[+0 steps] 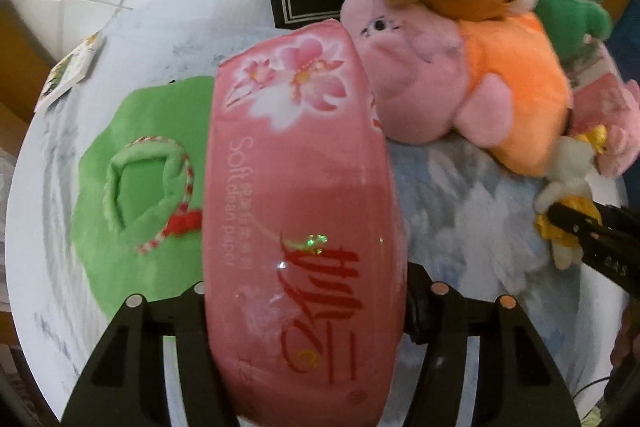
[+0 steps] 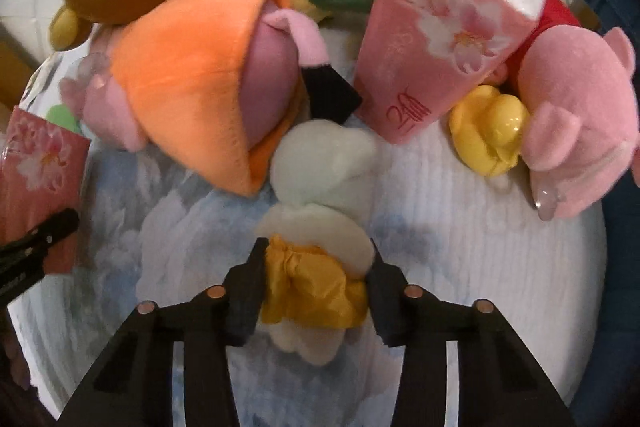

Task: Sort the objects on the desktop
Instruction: 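Grasp the pink tissue pack with the left tool while the right tool grasps the white bear, then carry both items to the blue bin and release them inside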

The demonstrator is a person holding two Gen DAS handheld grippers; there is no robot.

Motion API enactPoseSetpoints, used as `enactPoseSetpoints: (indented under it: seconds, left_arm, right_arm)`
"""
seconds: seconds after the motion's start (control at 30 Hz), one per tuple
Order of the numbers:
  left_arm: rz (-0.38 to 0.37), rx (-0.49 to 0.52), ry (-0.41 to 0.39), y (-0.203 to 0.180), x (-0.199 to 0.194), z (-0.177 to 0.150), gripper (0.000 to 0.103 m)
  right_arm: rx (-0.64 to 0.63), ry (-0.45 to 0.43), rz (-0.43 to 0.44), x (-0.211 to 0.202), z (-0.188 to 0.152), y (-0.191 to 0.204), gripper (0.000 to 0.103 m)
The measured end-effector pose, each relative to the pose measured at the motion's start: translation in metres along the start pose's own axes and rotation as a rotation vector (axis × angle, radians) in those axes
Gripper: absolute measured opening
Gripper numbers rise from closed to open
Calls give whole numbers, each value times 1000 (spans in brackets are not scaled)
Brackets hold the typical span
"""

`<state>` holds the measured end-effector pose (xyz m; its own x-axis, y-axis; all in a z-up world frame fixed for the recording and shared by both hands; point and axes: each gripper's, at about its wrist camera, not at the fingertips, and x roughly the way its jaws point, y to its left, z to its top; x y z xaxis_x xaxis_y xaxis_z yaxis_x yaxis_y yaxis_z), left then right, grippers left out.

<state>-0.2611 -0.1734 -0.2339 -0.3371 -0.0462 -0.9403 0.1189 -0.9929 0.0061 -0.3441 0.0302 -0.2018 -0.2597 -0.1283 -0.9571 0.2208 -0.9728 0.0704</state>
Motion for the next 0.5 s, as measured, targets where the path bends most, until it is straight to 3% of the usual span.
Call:
enactPoseSetpoints:
  seconds: [0.17, 0.37, 0.5]
  left_arm:
    - [-38, -22, -56, -13, -43, -27, 59]
    - [-87, -4, -122, -17, -87, -52, 59]
    - [-117, 42, -213, -36, -131, -73, 59]
  right_arm:
    - [-2, -46, 35, -38, -19, 3, 26]
    - [-32, -99, 56, -74, -57, 9, 25]
    - [-45, -203, 62, -116, -92, 12, 25]
